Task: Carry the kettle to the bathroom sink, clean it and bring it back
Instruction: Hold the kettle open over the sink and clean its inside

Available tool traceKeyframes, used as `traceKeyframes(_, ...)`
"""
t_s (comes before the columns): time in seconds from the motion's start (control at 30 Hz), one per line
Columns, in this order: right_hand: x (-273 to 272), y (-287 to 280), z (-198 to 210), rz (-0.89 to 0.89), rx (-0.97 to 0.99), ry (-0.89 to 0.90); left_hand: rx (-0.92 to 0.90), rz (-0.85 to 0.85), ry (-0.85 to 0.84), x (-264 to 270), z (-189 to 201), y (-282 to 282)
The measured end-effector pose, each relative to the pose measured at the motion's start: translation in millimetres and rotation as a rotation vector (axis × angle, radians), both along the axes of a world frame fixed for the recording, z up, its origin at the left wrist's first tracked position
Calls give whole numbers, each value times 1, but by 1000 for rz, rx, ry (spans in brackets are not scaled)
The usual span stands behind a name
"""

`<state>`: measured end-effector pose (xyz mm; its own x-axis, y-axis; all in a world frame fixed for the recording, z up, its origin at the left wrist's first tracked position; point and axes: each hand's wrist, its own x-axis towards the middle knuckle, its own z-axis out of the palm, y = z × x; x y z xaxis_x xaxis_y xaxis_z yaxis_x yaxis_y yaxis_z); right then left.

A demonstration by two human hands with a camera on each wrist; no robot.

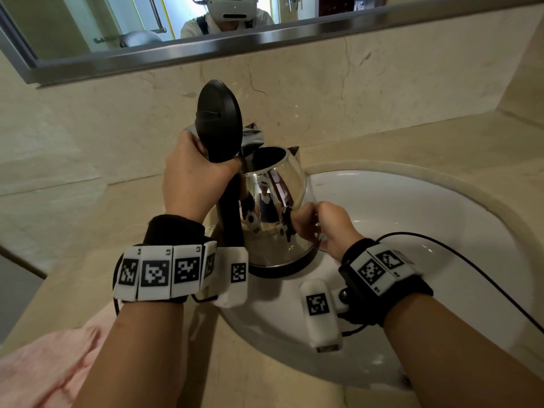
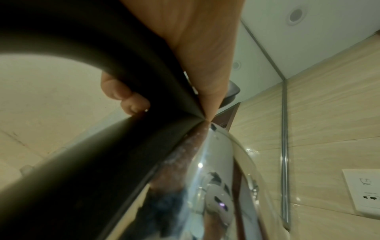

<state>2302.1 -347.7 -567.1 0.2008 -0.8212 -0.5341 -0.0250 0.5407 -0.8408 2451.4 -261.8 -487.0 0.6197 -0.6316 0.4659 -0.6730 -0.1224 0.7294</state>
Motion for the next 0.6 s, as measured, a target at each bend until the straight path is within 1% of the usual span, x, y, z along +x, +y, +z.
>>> traceKeyframes(0.23, -1, 0, 1, -1, 6, 12, -8, -3, -7, 0, 0, 0)
traceKeyframes(0.6, -1, 2, 0, -13, 5, -33, -19, -4, -14, 1, -2, -1)
